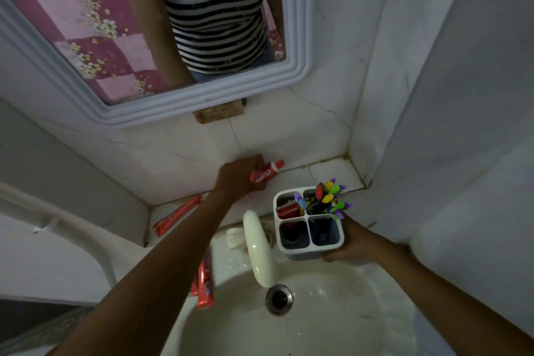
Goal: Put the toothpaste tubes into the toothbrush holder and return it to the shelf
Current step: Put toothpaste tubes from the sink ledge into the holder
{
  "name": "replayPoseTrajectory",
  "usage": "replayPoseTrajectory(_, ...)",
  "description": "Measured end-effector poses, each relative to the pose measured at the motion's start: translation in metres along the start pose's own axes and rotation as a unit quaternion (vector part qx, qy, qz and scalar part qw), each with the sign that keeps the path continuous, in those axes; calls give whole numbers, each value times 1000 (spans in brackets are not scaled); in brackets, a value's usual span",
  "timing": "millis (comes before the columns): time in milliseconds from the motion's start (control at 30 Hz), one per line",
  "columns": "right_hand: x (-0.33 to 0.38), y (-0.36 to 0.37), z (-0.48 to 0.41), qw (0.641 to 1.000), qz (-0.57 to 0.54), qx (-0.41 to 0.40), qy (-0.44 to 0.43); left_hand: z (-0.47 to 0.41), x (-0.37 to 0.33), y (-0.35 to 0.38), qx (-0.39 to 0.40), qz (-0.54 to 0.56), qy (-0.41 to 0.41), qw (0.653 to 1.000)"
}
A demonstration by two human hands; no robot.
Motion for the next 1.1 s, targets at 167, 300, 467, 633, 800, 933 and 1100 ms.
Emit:
replayPoseTrajectory(167,-5,1,-1,1000,1,-4,-9,15,-17,-71,-84,187,46,978)
replayPoseTrajectory(300,1,1,0,1000,-2,-2,-14,32,-24,-124,-113,121,109,980)
replayPoseTrajectory(467,6,0,0,1000,-17,-2,-19,64,-58,-136,4,-138,180,974)
replayPoseTrajectory(633,7,0,1,1000,-9,5,-19,99,-100,-125,102,-268,191,939)
replayPoseTrajectory(800,8,1,1,1000,-4,5,-13,113,-138,-85,122,-398,201,887)
replayPoseTrajectory(933,9,1,2,1000,-6,7,-16,118,-154,-68,129,-418,193,878)
replayPoseTrajectory(1100,10,1,3,1000,-16,7,-18,116,-160,-59,170,-345,130,914)
Point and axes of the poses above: each hand's wrist, its own z-axis away from the middle knuckle, its own y-axis out of the palm, x = y × z, the point moved 5 cm from there along -z, towards the middle knuckle, and after that the axes turned 12 degrees about -y, right-handed, at the moved point
